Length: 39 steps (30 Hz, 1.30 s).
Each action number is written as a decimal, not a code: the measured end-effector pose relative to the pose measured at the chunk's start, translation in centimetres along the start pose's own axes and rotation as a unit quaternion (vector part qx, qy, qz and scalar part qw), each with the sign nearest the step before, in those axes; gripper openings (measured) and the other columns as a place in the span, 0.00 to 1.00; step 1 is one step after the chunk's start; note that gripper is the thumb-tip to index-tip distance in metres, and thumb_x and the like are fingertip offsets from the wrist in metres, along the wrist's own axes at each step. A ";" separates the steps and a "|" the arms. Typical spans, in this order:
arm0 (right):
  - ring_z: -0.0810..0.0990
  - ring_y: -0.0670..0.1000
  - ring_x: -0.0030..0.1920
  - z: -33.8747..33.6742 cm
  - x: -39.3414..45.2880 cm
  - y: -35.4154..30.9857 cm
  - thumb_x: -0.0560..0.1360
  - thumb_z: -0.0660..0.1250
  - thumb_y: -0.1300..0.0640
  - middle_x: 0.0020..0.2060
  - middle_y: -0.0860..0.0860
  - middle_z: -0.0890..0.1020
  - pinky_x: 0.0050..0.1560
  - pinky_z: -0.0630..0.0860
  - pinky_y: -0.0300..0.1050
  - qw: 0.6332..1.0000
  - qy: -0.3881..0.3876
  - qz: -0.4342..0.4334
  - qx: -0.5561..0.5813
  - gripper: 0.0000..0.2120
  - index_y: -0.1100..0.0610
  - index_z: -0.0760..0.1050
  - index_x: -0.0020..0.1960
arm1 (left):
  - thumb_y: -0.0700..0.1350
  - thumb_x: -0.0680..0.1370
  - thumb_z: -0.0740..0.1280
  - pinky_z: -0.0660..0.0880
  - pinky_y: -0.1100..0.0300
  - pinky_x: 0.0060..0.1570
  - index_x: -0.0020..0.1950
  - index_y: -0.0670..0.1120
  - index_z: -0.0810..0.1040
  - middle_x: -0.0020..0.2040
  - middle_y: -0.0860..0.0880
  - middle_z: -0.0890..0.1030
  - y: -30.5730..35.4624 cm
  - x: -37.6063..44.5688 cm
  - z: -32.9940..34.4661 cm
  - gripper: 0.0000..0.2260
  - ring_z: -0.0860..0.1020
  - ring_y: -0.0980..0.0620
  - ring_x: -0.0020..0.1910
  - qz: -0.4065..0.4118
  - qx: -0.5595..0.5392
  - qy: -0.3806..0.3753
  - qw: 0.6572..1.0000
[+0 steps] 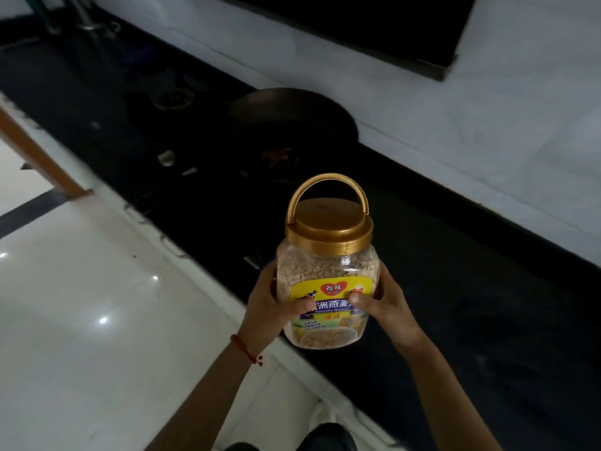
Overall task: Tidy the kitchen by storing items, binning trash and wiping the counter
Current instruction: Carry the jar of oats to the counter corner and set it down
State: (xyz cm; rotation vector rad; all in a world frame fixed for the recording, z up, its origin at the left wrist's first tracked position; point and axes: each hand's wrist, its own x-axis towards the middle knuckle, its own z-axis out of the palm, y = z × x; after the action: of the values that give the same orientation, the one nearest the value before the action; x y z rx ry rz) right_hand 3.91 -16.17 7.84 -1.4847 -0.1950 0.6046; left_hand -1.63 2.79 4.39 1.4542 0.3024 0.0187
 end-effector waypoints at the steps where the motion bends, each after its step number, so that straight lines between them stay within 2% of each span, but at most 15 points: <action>1: 0.81 0.53 0.55 2.5 -0.1 0.0 0.54 0.79 0.43 0.55 0.50 0.82 0.46 0.80 0.40 1.000 -0.014 -0.001 0.000 0.47 0.52 0.63 0.67 | 0.54 0.49 0.78 0.78 0.68 0.37 0.55 0.50 0.73 0.43 0.53 0.84 -0.1 -1.3 -2.2 0.37 0.83 0.57 0.43 0.004 0.003 0.014 1.000; 3: 0.82 0.53 0.55 7.7 -0.3 0.6 0.55 0.79 0.44 0.55 0.51 0.82 0.46 0.80 0.40 0.999 -0.039 -0.006 0.000 0.45 0.52 0.64 0.67 | 0.55 0.51 0.76 0.78 0.67 0.38 0.58 0.49 0.72 0.48 0.51 0.83 -0.4 -4.1 -7.2 0.37 0.82 0.54 0.47 0.011 0.022 0.043 0.999; 7: 0.81 0.54 0.55 18.1 0.0 3.3 0.54 0.79 0.42 0.56 0.52 0.82 0.47 0.81 0.45 0.997 -0.072 0.009 -0.035 0.47 0.54 0.65 0.68 | 0.67 0.49 0.75 0.80 0.63 0.42 0.63 0.47 0.70 0.56 0.45 0.80 -2.0 -9.8 -17.4 0.47 0.81 0.48 0.52 0.002 0.040 0.105 0.994; 9: 0.81 0.51 0.55 22.9 0.9 4.5 0.53 0.78 0.38 0.55 0.49 0.82 0.50 0.81 0.46 0.993 -0.091 0.010 -0.069 0.44 0.49 0.67 0.66 | 0.67 0.50 0.75 0.80 0.63 0.41 0.64 0.45 0.68 0.57 0.44 0.80 -2.3 -12.0 -21.8 0.49 0.81 0.48 0.52 -0.012 0.032 0.137 0.990; 12: 0.83 0.47 0.51 29.4 3.0 5.6 0.48 0.77 0.34 0.49 0.44 0.84 0.44 0.80 0.39 0.988 -0.126 0.017 -0.085 0.42 0.44 0.71 0.59 | 0.65 0.49 0.76 0.79 0.64 0.39 0.63 0.43 0.69 0.55 0.43 0.80 -2.0 -14.4 -27.4 0.48 0.82 0.51 0.50 -0.017 0.001 0.185 0.983; 15: 0.82 0.51 0.52 35.0 5.9 6.1 0.46 0.77 0.32 0.52 0.49 0.82 0.47 0.81 0.48 0.982 -0.163 0.020 -0.096 0.44 0.45 0.71 0.59 | 0.67 0.49 0.75 0.79 0.65 0.38 0.61 0.44 0.70 0.53 0.44 0.81 -1.6 -15.3 -32.3 0.47 0.82 0.54 0.48 -0.016 -0.003 0.240 0.971; 19: 0.82 0.48 0.51 41.4 10.6 5.7 0.47 0.77 0.33 0.51 0.47 0.82 0.45 0.81 0.42 0.972 -0.207 0.009 -0.109 0.44 0.47 0.70 0.60 | 0.68 0.48 0.74 0.78 0.66 0.38 0.58 0.47 0.72 0.52 0.46 0.81 -1.1 -14.1 -38.6 0.44 0.82 0.55 0.48 -0.011 -0.012 0.290 0.957; 22: 0.83 0.43 0.47 46.0 15.3 5.0 0.46 0.77 0.33 0.45 0.44 0.84 0.39 0.80 0.37 0.966 -0.235 0.000 -0.110 0.41 0.46 0.71 0.56 | 0.69 0.48 0.73 0.78 0.68 0.37 0.51 0.54 0.73 0.48 0.51 0.82 -0.2 -11.8 -43.2 0.37 0.82 0.59 0.45 -0.004 -0.012 0.325 0.945; 24: 0.83 0.40 0.45 49.4 18.8 4.3 0.44 0.76 0.31 0.45 0.44 0.82 0.38 0.79 0.34 0.961 -0.251 -0.005 -0.115 0.41 0.45 0.72 0.54 | 0.70 0.49 0.73 0.78 0.68 0.37 0.50 0.55 0.73 0.48 0.52 0.82 0.6 -10.0 -46.5 0.35 0.82 0.58 0.45 0.003 -0.012 0.350 0.937; 28: 0.81 0.36 0.43 56.4 25.5 2.3 0.42 0.72 0.27 0.49 0.45 0.79 0.37 0.78 0.32 0.943 -0.299 -0.019 -0.143 0.43 0.43 0.70 0.53 | 0.71 0.48 0.71 0.77 0.68 0.34 0.50 0.55 0.73 0.47 0.53 0.82 3.0 -7.2 -53.3 0.35 0.82 0.60 0.43 0.006 -0.016 0.397 0.918; 34: 0.82 0.37 0.45 67.2 32.9 0.5 0.45 0.73 0.29 0.51 0.47 0.79 0.38 0.78 0.33 0.916 -0.371 -0.010 -0.152 0.44 0.44 0.69 0.56 | 0.71 0.48 0.71 0.76 0.71 0.31 0.52 0.53 0.72 0.48 0.52 0.81 5.7 -4.8 -63.9 0.39 0.82 0.62 0.42 0.008 -0.028 0.447 0.894; 39: 0.82 0.40 0.47 76.1 38.6 1.0 0.45 0.73 0.29 0.50 0.46 0.80 0.38 0.79 0.34 0.907 -0.389 0.004 -0.163 0.42 0.44 0.69 0.56 | 0.71 0.48 0.71 0.77 0.69 0.35 0.52 0.53 0.72 0.50 0.51 0.81 5.8 -2.4 -73.8 0.39 0.82 0.60 0.45 -0.005 -0.020 0.458 0.889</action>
State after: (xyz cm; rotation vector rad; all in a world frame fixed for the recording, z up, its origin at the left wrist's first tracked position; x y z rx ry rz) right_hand -0.52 69.03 5.39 -1.4861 -0.9485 1.1995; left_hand -18.77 74.86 4.20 1.3174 1.0707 0.7170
